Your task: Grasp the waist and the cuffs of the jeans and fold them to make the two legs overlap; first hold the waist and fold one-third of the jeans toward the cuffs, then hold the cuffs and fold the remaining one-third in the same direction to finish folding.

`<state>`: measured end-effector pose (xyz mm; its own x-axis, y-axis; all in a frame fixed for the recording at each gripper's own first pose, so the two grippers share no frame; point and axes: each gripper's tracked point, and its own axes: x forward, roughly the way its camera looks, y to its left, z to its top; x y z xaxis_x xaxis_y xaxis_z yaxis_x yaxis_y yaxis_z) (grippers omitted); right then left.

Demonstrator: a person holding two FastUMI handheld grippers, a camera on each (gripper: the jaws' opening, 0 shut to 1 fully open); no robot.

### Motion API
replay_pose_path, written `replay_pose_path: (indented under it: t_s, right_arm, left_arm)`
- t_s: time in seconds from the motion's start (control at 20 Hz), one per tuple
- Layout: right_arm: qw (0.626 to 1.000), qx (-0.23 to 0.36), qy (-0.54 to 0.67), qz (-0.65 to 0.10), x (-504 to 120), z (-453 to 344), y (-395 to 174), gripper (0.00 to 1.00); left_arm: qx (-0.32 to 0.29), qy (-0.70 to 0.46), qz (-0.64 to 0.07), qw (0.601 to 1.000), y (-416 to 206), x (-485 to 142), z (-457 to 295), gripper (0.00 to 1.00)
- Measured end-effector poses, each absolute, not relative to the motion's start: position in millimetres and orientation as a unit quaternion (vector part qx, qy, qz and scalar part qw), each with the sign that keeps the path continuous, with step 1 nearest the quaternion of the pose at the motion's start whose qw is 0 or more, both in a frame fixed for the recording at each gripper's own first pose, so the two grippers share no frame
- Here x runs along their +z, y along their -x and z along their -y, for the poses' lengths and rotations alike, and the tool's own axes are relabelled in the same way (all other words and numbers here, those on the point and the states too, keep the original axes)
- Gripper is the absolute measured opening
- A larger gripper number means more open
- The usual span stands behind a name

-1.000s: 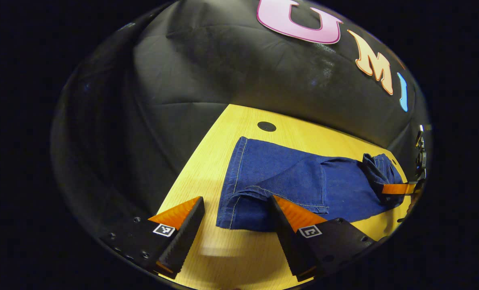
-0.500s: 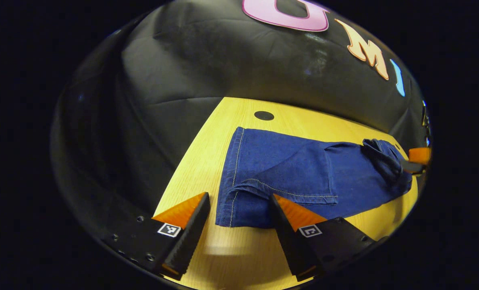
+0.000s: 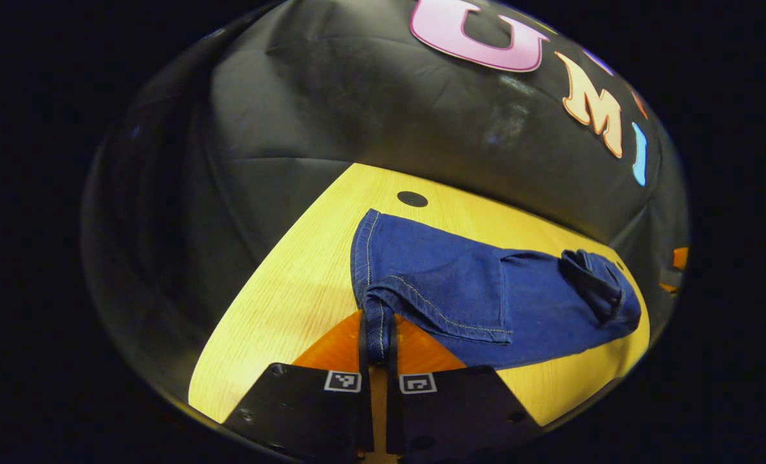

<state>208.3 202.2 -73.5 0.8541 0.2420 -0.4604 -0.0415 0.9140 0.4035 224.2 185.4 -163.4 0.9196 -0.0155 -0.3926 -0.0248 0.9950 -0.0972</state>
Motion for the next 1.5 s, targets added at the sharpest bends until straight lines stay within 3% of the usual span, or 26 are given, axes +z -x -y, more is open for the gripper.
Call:
replay_pose_path:
  t_s: [0.1, 0.25, 0.5, 0.85, 1.15, 1.2, 1.5]
  right_arm:
    - [0.942, 0.060, -0.200, -0.263, -74.6, -192.3, -194.3, 0.97]
    - [0.940, 0.040, -0.209, -0.266, -73.9, -177.0, -178.4, 0.97]
    - [0.941, 0.028, -0.216, -0.258, -58.8, -153.0, -165.1, 0.97]
    - [0.942, 0.038, -0.229, -0.244, -38.2, -101.7, -144.4, 0.97]
    - [0.942, 0.047, -0.207, -0.258, -34.3, -11.4, -121.1, 1.00]
    - [0.942, 0.050, -0.206, -0.261, -35.1, 1.4, -118.5, 0.97]
    - [0.945, 0.067, -0.198, -0.253, -29.3, 51.6, -109.9, 0.97]
  left_arm:
    - [0.011, 0.061, -0.195, 0.979, -225.2, -159.6, -187.5, 0.01]
    - [0.025, 0.059, -0.204, 0.977, -220.5, -157.2, -184.0, 0.00]
    - [-0.028, 0.075, -0.180, 0.981, -210.7, -110.4, -125.3, 0.00]
    - [-0.102, 0.100, -0.171, 0.975, -221.8, -62.2, 4.4, 0.00]
    - [-0.109, 0.093, -0.153, 0.978, -238.7, -25.2, 119.8, 0.00]
    - [-0.115, 0.093, -0.149, 0.978, -242.3, -17.2, 142.6, 0.00]
    - [-0.176, 0.054, -0.129, 0.974, -247.5, 13.5, 282.3, 0.00]
